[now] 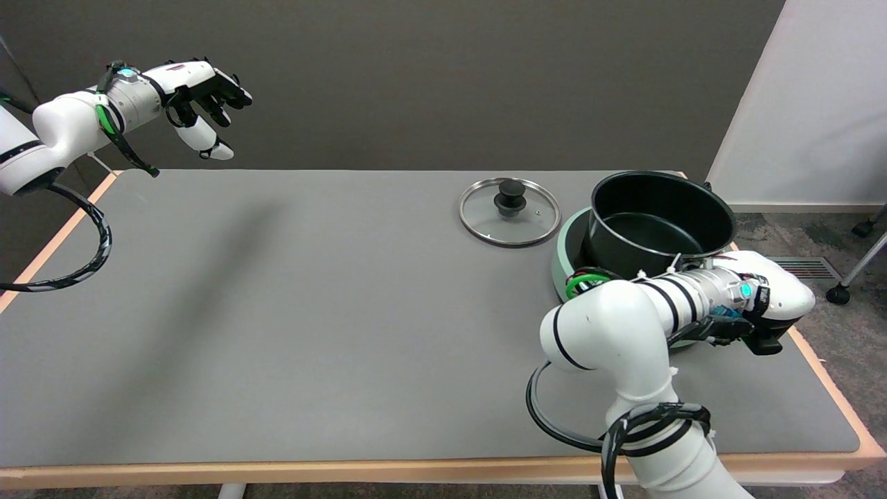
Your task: Pick up the pot.
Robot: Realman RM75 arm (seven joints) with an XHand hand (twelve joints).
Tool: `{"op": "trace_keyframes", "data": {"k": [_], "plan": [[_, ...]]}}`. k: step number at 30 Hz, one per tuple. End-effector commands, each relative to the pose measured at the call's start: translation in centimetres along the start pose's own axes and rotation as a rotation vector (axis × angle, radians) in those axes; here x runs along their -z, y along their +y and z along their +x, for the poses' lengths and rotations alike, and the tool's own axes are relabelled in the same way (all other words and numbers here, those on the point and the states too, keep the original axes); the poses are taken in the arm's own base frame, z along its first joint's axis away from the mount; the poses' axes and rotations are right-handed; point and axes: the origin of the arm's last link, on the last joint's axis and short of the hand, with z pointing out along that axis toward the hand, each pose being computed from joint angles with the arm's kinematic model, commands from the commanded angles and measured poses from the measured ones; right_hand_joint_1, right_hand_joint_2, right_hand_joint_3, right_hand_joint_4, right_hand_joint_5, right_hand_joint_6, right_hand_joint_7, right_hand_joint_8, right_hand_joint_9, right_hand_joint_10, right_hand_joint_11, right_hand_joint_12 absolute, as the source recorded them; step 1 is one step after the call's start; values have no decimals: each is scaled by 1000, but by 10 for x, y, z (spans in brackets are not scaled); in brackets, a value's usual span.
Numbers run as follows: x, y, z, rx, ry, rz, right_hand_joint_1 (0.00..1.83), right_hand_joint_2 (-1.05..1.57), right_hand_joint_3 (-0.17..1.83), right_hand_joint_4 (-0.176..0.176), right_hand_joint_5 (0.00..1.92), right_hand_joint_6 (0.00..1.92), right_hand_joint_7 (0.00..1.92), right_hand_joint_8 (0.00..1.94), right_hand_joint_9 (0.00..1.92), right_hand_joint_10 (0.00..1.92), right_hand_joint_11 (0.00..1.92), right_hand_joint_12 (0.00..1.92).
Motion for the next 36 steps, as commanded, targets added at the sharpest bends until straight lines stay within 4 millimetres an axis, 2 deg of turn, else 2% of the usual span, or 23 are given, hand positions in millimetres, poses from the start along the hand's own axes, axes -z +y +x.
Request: {"op": "trace_keyframes", "data": {"k": [1,6,10,12,13,14,15,16,17,19,25,28,30,33,36], "plan": [[1,-2,2,-3,1,14,1266,222,703,-27,1899,1899,1899,1899,1899,1899,1899,1899],[1,-2,0,1,-2,14,1266,204,759,-39,1862,1862,1862,1862,1862,1862,1862,1862],[1,-2,1,-10,-2,15,1152,668,738,-43,1856,1856,1856,1856,1856,1856,1856,1856],[1,-2,2,-15,-1,16,1140,682,741,-44,1856,1856,1856,1856,1856,1856,1856,1856],[1,-2,2,-16,-1,16,1032,945,733,-48,1856,1856,1856,1856,1856,1856,1856,1856],[1,-2,3,-19,0,16,1059,879,747,-47,1857,1857,1857,1857,1857,1857,1857,1857],[1,-2,3,-21,2,15,909,942,947,-69,1862,1862,1862,1862,1862,1862,1862,1862],[1,-2,3,-22,1,15,930,1029,820,-65,1858,1858,1858,1858,1858,1858,1858,1858],[1,-2,3,-22,0,15,867,962,866,-51,1869,1869,1869,1869,1869,1869,1869,1869],[0,-2,3,-24,-2,13,859,994,794,-47,1875,1875,1875,1875,1875,1875,1875,1875],[-1,-1,3,-36,0,9,705,1327,557,-46,1884,1884,1884,1884,1884,1884,1884,1884],[0,-1,3,-35,0,11,761,1341,415,-47,1882,1882,1882,1882,1882,1882,1882,1882],[0,-2,3,-34,2,16,827,1296,388,-49,1879,1879,1879,1879,1879,1879,1879,1879],[1,-3,4,-33,9,22,910,1260,495,-69,1874,1874,1874,1874,1874,1874,1874,1874],[3,-4,5,-31,23,34,936,1270,571,-68,1869,1869,1869,1869,1869,1869,1869,1869]]}}
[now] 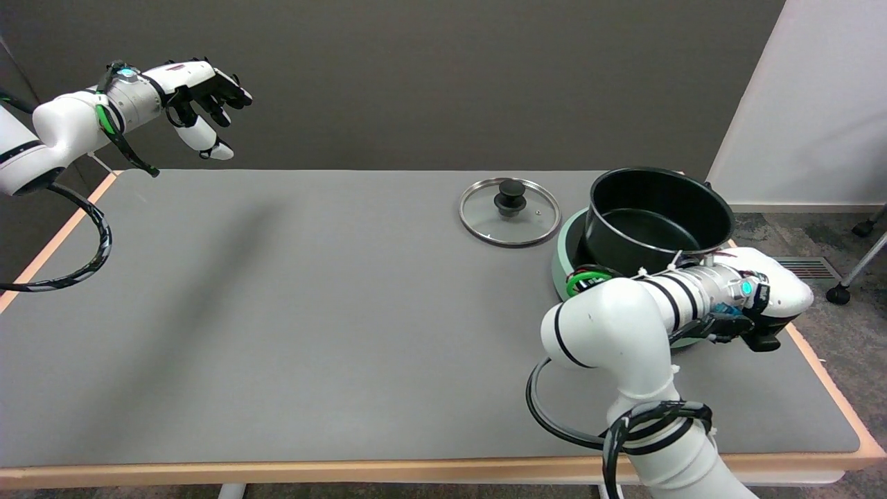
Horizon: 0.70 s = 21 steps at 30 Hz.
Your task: Pick up the pot.
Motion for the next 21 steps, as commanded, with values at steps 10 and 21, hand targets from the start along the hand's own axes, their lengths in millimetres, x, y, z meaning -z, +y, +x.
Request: {"op": "trace_keyframes", "data": {"k": [10,21], "plan": [[10,-14,13,-37,67,91,949,1295,683,-69,1853,1853,1853,1853,1853,1853,1853,1853],[17,-48,30,-61,101,274,952,1291,725,-69,1850,1850,1850,1850,1850,1850,1850,1850]]}}
